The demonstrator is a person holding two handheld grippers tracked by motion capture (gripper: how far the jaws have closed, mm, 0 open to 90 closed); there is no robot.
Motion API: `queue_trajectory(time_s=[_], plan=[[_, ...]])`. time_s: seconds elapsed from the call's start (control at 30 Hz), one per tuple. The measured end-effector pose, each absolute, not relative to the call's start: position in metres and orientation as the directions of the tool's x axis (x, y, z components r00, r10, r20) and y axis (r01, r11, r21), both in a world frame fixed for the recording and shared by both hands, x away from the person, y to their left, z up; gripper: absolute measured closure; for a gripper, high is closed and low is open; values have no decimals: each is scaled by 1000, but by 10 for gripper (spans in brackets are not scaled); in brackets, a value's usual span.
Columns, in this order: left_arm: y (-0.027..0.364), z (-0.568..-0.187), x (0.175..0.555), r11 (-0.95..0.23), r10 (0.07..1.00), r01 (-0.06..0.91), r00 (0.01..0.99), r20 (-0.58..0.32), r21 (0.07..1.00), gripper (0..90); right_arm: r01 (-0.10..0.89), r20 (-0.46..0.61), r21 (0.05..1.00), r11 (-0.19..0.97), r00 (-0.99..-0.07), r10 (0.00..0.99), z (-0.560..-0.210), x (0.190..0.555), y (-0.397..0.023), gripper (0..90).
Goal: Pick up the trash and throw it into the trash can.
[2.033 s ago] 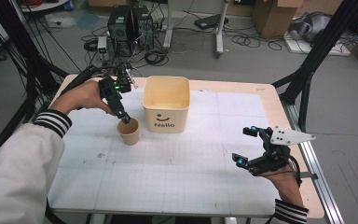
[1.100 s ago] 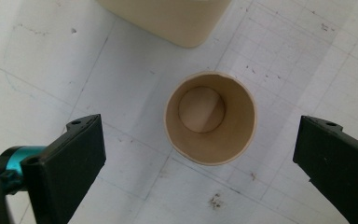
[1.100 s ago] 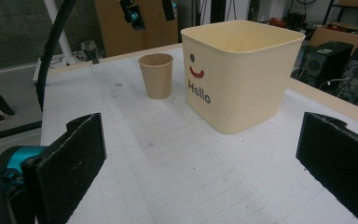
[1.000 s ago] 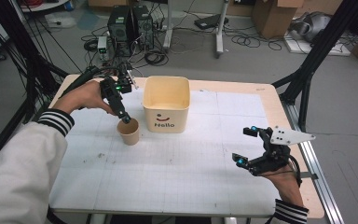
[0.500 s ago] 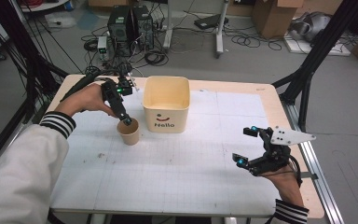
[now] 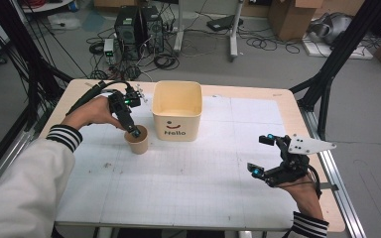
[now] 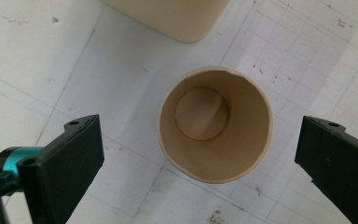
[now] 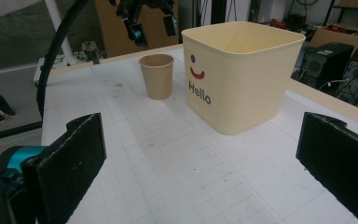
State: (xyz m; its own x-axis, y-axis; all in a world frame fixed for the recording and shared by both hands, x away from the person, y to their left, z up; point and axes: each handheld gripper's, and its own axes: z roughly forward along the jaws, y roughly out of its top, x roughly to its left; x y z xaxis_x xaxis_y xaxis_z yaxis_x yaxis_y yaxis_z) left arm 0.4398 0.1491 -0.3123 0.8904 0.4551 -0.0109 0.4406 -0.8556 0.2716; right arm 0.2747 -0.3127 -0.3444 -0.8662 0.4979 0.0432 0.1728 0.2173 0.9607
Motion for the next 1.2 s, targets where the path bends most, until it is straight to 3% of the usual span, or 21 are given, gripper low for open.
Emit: queue_trajectory(time_s=[1.2], plan=[[144,-356,431,-861,455,440,890,0,254,17,170,42,962,215,-867,496,-344,275,-313,3]])
